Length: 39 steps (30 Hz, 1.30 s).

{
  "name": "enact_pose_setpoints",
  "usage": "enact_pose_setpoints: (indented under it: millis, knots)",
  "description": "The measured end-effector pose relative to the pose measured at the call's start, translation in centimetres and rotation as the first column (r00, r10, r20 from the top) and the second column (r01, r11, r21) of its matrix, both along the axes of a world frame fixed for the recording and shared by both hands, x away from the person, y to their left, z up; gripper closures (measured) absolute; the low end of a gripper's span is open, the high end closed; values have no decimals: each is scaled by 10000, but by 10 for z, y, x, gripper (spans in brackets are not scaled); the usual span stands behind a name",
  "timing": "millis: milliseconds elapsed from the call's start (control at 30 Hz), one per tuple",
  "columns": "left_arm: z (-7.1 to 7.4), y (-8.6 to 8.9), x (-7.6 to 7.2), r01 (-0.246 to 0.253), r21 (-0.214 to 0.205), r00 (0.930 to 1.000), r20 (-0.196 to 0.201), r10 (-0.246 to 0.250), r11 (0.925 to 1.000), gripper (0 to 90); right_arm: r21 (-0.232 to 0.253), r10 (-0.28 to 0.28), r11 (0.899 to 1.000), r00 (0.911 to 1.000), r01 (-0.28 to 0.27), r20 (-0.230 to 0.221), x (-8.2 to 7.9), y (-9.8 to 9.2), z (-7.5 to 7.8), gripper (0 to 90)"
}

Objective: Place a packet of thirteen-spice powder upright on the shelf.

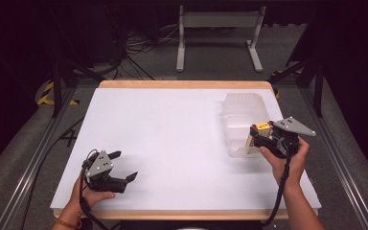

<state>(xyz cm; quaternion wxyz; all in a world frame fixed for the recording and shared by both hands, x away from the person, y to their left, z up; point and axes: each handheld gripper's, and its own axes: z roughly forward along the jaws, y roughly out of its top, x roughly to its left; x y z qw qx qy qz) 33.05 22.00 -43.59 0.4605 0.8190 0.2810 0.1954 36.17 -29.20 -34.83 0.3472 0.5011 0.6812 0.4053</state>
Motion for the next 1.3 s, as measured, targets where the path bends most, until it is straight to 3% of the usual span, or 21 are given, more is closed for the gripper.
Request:
enact_pose_setpoints:
  millis: [1300]
  knots:
    - [5, 9, -1, -286, -221, 9994, 180, 290, 9993, 72, -442, 33, 9990, 9984, -58, -570, 6, 9, -19, 290]
